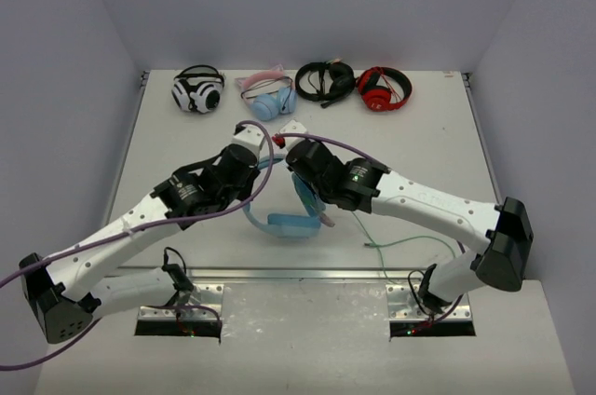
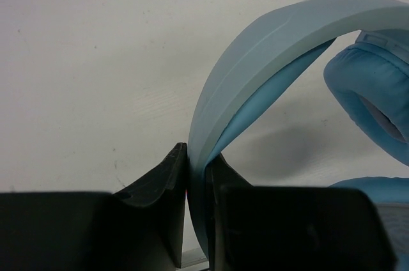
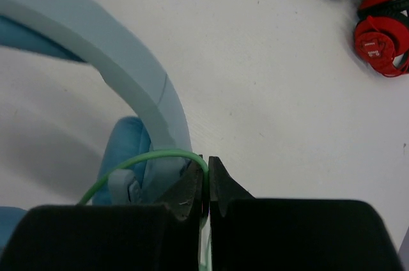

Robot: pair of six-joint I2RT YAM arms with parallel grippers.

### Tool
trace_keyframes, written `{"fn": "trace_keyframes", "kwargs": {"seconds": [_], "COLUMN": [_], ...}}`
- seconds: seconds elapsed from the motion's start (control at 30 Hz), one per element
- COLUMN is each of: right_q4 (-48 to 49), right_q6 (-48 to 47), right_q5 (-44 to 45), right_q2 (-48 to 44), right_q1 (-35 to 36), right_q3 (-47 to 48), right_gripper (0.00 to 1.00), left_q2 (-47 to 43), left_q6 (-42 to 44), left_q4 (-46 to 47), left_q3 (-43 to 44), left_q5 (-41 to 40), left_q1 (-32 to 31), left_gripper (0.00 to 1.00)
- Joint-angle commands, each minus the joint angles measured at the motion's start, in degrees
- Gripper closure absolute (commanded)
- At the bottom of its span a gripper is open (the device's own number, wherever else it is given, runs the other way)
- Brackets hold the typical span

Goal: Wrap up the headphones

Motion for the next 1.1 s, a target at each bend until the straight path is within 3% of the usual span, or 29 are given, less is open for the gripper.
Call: {"fn": "trace_keyframes", "kwargs": {"seconds": [0.0, 0.23, 0.4, 0.5, 0.57, 0.7, 0.8, 0.93, 1.07], "right_q4": [0.3, 3.3, 12.8, 18.1, 21.2, 28.2, 33.3, 41.4, 49.3], "right_q6": [1.3, 1.8, -2.2, -3.1, -3.2, -4.4, -4.3, -2.1, 1.0], "right_q5": [-0.1, -2.3, -9.7, -15.3, -22.6, -36.2, -40.7, -46.3, -52.5], "right_q2": [-1.9, -8.6, -15.8, -20.1, -22.1, -26.2, -26.7, -26.9, -26.1], "right_q1": [0.3, -3.2, -4.5, -7.0, -10.5, -14.9, -15.2, -16.0, -19.5], "right_q3": [-3.8, -9.1, -13.6, -16.2, -18.2, -23.2, -26.7, -32.0, -35.3], "right_gripper": [0.99, 0.99, 0.97, 0.79, 0.78, 0.62, 0.48, 0.40, 0.38], "left_q2": [-6.4, -6.8, -5.5, -6.0, -7.0, -9.2, -11.4, -13.8, -16.0], "left_q6": [-3.3, -2.6, -0.5, 0.2, 0.5, -0.4, -2.5, -5.4, -7.0], "left_q4": [12.0, 12.4, 13.6, 14.4, 15.1, 16.5, 18.0, 19.1, 18.9], "left_q3": [1.0, 0.0, -0.4, -0.7, -1.2, -1.2, -1.2, 0.2, 3.1], "left_q5": [2.7, 4.9, 11.7, 14.1, 16.3, 20.4, 23.0, 24.0, 23.5], "left_q1": [3.4, 4.3, 4.3, 4.3, 4.2, 4.3, 4.3, 4.2, 4.2], "left_gripper": [1.00, 1.00, 1.00, 1.00, 1.00, 1.00, 1.00, 1.00, 1.00]}}
